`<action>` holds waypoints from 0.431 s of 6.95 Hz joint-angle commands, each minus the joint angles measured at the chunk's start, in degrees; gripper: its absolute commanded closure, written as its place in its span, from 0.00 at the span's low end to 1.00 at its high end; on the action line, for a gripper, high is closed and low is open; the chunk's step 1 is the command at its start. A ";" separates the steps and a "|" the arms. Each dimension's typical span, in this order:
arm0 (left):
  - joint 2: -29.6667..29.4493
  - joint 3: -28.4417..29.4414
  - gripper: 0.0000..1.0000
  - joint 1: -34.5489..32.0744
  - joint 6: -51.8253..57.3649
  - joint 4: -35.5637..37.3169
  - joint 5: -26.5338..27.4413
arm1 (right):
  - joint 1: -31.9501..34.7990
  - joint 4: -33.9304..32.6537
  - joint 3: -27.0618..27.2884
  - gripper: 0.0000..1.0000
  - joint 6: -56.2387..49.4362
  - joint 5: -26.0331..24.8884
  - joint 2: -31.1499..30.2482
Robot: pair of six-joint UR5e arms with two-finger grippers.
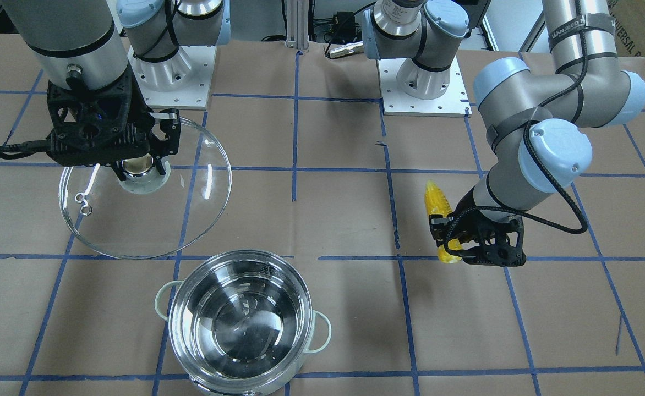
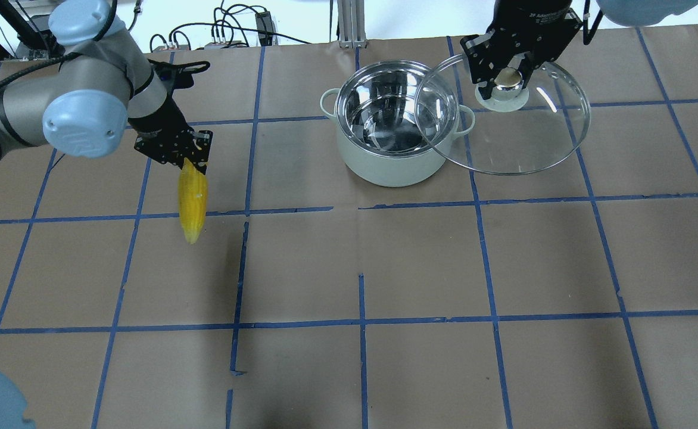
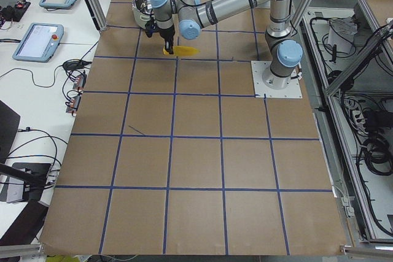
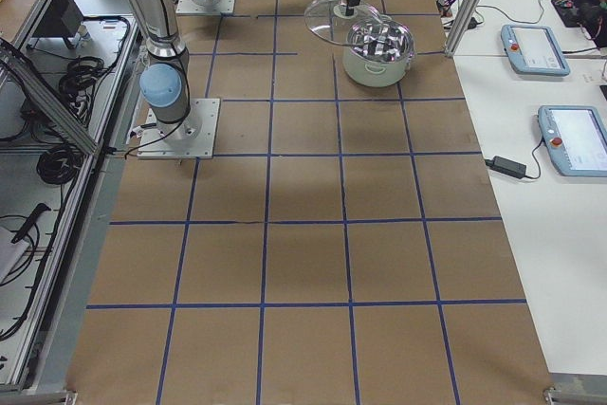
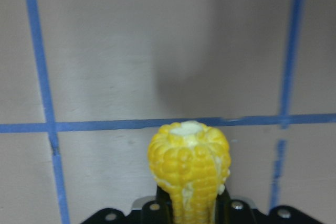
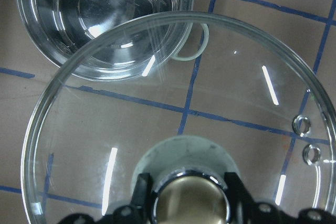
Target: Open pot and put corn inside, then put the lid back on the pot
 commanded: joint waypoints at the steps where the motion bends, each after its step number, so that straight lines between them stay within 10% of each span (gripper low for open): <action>1: -5.37 11.21 0.75 -5.30 -0.92 -1.07 -4.33 | 0.06 -0.03 -0.40 0.91 -0.01 -0.06 1.21; 3: -17.47 30.95 0.74 -13.91 -12.64 -3.85 -3.80 | 0.06 -0.03 -0.22 0.91 -0.01 -0.06 1.39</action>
